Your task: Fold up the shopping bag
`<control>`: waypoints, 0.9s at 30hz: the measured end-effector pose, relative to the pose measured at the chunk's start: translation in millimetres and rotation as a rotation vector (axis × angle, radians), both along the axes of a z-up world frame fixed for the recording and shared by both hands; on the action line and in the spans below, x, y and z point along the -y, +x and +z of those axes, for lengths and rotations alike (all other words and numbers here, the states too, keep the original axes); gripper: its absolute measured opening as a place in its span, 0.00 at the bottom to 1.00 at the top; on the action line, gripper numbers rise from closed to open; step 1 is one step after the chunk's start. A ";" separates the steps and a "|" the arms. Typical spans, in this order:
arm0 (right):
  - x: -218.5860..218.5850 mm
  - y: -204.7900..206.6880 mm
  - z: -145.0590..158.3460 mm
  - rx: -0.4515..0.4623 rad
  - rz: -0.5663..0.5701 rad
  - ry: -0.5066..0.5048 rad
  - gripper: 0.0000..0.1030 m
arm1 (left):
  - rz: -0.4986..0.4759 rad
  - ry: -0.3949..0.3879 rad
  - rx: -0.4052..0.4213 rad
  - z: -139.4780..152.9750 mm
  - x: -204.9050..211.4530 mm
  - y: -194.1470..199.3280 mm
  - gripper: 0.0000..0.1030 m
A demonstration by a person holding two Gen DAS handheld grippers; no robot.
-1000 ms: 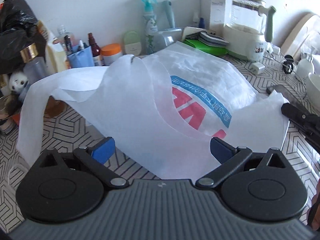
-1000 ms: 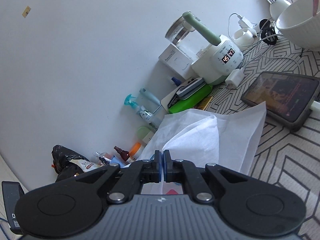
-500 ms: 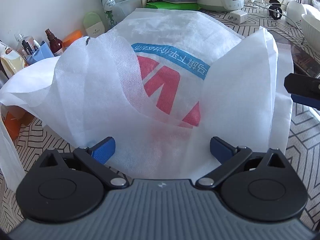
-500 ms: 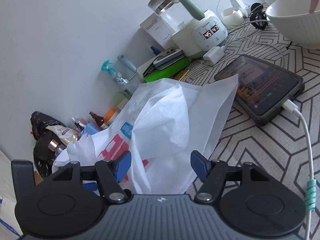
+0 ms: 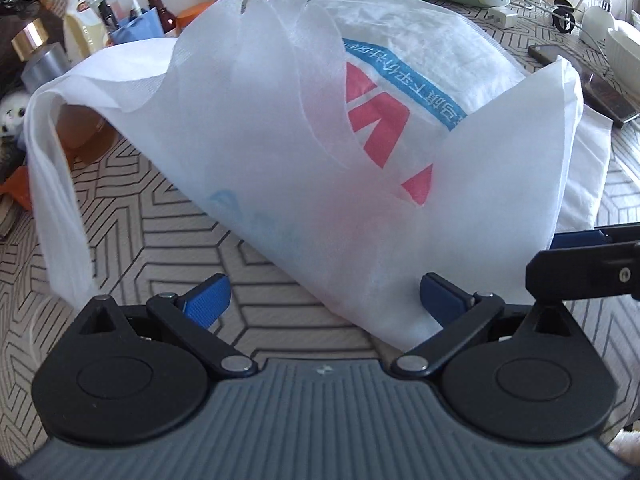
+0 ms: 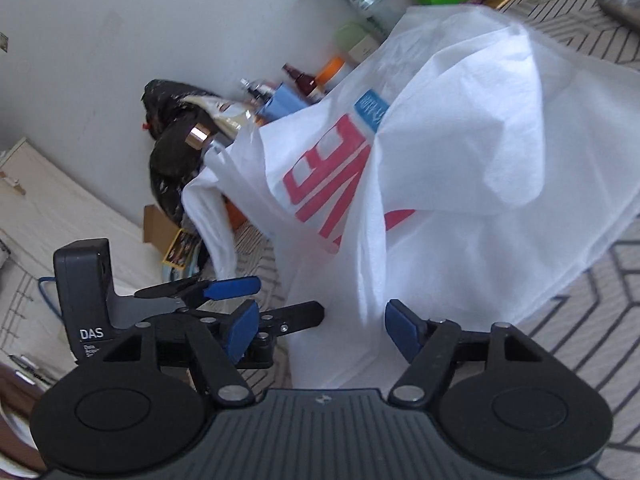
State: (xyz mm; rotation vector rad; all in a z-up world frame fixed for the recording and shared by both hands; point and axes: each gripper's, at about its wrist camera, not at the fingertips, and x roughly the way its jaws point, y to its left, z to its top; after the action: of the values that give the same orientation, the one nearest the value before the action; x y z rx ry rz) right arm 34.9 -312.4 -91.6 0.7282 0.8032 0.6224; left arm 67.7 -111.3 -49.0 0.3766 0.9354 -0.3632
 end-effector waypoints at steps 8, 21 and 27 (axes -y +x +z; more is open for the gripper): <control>-61.5 8.3 -20.0 -0.112 0.125 0.330 0.70 | -0.023 0.156 0.133 28.7 -34.9 -33.0 1.00; -12.7 -32.8 18.1 -0.034 0.087 0.277 0.93 | -0.020 0.002 0.179 52.8 -37.0 -38.3 1.00; 19.0 -49.5 34.6 0.035 -0.089 0.250 0.97 | -0.030 -0.157 0.083 54.7 -22.2 -19.7 1.00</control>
State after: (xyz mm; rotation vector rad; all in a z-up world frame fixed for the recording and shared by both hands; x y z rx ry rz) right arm -14.5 -331.3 -57.0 0.9735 0.6632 0.6596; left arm 48.0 -89.0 5.7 0.2598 0.8154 -0.4424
